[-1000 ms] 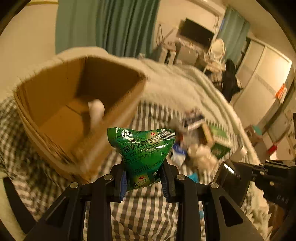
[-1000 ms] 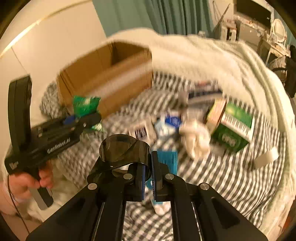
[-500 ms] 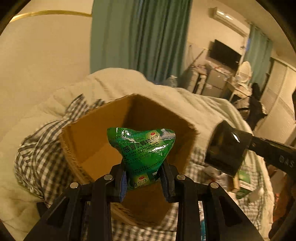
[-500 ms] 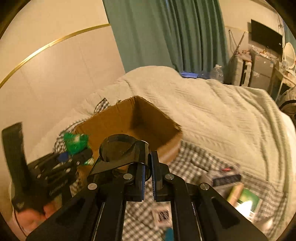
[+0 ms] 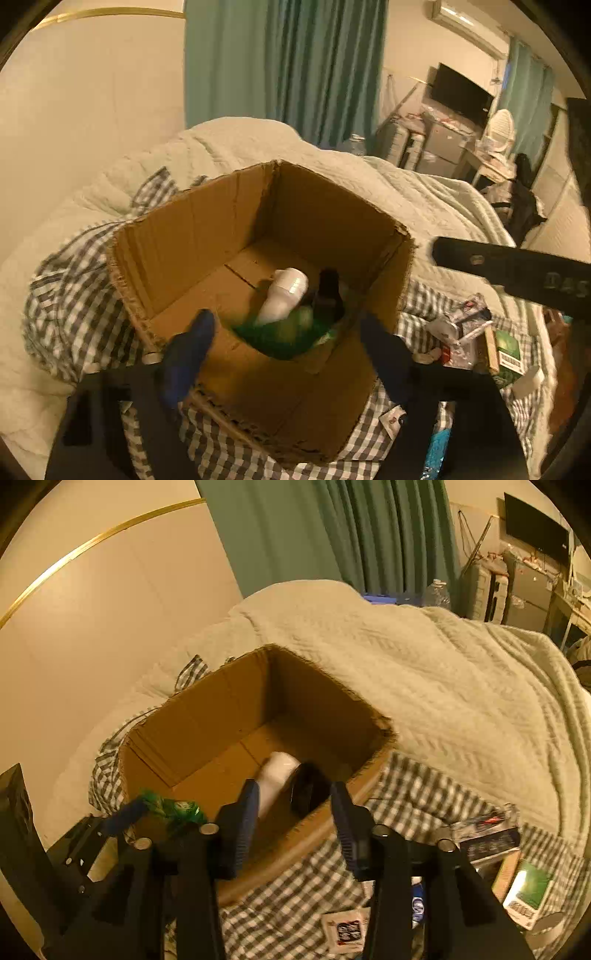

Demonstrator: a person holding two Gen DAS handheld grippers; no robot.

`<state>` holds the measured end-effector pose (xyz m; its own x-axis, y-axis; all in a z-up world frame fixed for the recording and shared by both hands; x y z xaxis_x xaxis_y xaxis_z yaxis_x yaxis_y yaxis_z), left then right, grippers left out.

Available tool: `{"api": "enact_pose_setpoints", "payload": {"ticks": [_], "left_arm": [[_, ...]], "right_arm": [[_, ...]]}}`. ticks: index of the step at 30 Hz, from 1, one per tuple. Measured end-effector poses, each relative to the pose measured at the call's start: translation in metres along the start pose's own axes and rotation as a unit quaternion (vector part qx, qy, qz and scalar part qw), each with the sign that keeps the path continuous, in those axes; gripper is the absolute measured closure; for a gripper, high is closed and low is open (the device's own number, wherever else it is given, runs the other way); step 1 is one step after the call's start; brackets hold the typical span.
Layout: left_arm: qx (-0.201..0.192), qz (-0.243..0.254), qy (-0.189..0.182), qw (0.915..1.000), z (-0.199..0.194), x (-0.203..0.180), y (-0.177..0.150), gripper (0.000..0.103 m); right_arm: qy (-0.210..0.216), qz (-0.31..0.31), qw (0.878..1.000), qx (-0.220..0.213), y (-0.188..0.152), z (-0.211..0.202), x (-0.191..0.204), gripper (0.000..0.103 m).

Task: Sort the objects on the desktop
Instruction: 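Carry the snack bag and black lid into the box and open both tools, then grasp the white printed packet with the left tool while the right tool grasps the white cartoon figure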

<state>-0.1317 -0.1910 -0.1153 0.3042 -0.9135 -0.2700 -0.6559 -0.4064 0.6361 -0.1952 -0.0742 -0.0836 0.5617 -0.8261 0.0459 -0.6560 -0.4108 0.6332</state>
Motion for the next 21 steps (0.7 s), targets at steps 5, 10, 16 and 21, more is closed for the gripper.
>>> {"api": "enact_pose_setpoints", "payload": {"ticks": [5,10,16,21], "left_arm": [[-0.001,-0.002,-0.017,0.9999,-0.020,-0.009,-0.010,0.018],[0.028,0.008,-0.056,0.9980,-0.038,-0.039,-0.046,0.018],[0.081,0.037,-0.082,0.9926,-0.037,-0.076,-0.123,0.018],[0.116,0.053,-0.069,0.9894,-0.017,-0.076,-0.186,0.017]], "right_arm": [[-0.009,0.001,1.000,-0.010,-0.014,-0.041,-0.010,0.059],[-0.034,-0.011,0.999,0.019,-0.081,-0.094,-0.022,0.059],[-0.062,0.050,0.995,0.053,-0.202,-0.128,-0.044,0.050],[-0.047,0.128,0.987,0.089,-0.287,-0.101,-0.046,0.050]]}}
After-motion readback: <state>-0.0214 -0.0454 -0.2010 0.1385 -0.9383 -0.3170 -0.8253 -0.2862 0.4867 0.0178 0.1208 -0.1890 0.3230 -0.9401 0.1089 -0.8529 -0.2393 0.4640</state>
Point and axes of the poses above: each gripper's, at about its wrist camera, not at the fingertips, and z roughly the way its jaws point, x to its left, y to its top, the point moved 10 cm from there along z, roughly the way its jaws point, and after that the axes turned 15 degrees about -z, right-handed, at the moved point
